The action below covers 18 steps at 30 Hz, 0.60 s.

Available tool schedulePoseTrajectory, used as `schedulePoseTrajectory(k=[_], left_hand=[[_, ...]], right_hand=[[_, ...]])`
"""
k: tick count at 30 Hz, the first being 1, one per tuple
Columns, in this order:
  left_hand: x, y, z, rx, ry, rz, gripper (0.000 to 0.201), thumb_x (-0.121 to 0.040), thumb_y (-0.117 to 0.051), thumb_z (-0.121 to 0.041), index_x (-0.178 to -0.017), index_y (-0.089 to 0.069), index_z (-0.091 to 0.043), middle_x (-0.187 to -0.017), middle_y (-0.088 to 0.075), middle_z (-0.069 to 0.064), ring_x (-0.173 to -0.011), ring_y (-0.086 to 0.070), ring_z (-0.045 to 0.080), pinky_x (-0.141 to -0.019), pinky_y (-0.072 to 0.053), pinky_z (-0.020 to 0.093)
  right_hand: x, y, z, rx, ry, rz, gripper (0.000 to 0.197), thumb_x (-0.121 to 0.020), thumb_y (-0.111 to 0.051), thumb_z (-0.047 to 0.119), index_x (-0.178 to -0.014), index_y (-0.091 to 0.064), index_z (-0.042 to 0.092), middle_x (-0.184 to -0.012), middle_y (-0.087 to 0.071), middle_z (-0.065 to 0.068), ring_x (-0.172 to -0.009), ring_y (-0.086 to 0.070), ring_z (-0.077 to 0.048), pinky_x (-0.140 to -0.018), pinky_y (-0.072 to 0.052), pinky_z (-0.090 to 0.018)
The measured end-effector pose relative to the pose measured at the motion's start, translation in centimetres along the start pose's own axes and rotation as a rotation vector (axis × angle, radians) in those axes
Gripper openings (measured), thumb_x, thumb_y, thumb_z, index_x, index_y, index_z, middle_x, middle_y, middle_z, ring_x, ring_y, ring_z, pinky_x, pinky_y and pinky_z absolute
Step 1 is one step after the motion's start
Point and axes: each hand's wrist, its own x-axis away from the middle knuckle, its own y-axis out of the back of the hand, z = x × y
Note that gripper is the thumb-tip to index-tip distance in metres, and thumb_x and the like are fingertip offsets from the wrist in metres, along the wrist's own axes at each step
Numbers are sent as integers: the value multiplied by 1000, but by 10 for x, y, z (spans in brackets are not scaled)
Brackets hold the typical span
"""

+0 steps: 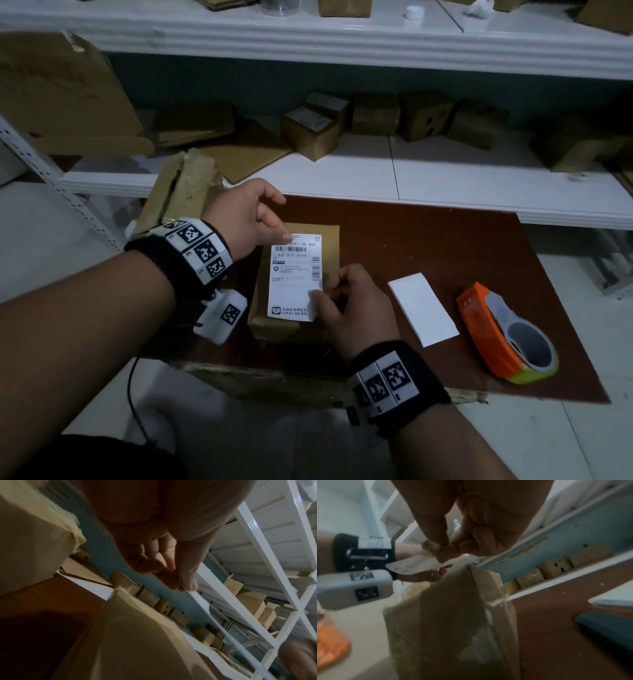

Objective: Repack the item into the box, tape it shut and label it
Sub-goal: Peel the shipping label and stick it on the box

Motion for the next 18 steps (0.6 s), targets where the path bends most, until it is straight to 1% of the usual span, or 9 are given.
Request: schedulePoseTrajectory(k=[3, 6, 8, 10, 13, 14, 16, 18], left_hand=[[-10, -3, 8, -25, -11, -6, 49, -72, -87, -19, -105, -53, -28, -76, -76, -11, -77, -73, 4, -91, -54, 42], [-18, -9, 16, -80, -58, -21, 48, -72, -88, -23, -101, -52, -34, -74, -75, -17, -76, -71, 1, -88, -55, 41], [-22, -12, 22, -79, -101, -11, 48, -71, -88, -23, -97, -50, -36, -74, -75, -17, -77, -71, 2, -88, -55, 43], [-25, -16, 31, -55, -120, -8, 49, -70, -89, -21, -95, -50, -35, -74, -75, -15, -79, -72, 3, -89, -55, 45], [-27, -19, 41, -48, -121, -23, 50, -69, -90, -20, -95, -50, -34, -75, -75, -15, -79, -72, 3, -88, -55, 43], [-27, -19, 43, -63, -122, -26, 50, -68, -90, -21, -95, -50, -34, -75, -75, -16, -78, -71, 1, -87, -56, 40], [-27, -21, 47, -96, -122, -30, 48, -68, -89, -21, -95, -51, -33, -75, -74, -19, -74, -69, -5, -83, -55, 32], [-28, -23, 48, -95, -118, -34, 47, -68, -89, -22, -97, -53, -29, -75, -74, -19, -72, -67, -7, -80, -53, 27]], right_hand=[[-6, -6, -4, 69, 32, -10, 21, -89, -71, 29, -89, -51, 25, -84, -66, 11, -78, -64, 0, -68, -57, -25], [-9, -14, -8, 138, 69, -19, 22, -89, -71, 30, -86, -50, 27, -85, -65, 11, -78, -62, -2, -67, -53, -20], [-10, -16, -10, 166, 77, -22, 21, -89, -70, 29, -85, -50, 26, -84, -65, 11, -76, -61, -2, -64, -52, -19], [-12, -17, -11, 182, 71, -21, 19, -89, -70, 29, -86, -51, 25, -83, -65, 9, -75, -61, -3, -65, -53, -21], [-15, -17, -12, 200, 81, -11, 18, -88, -70, 28, -85, -53, 26, -82, -65, 9, -75, -60, -4, -64, -50, -20], [-15, -17, -12, 207, 87, -9, 17, -88, -71, 29, -85, -54, 25, -83, -65, 8, -75, -61, -5, -65, -51, -22], [-16, -20, -13, 225, 99, -14, 16, -87, -71, 29, -86, -57, 23, -82, -66, 6, -76, -62, -9, -69, -54, -29], [-17, -21, -14, 240, 101, -21, 16, -86, -71, 30, -86, -58, 22, -82, -66, 5, -77, -62, -11, -71, -55, -34]])
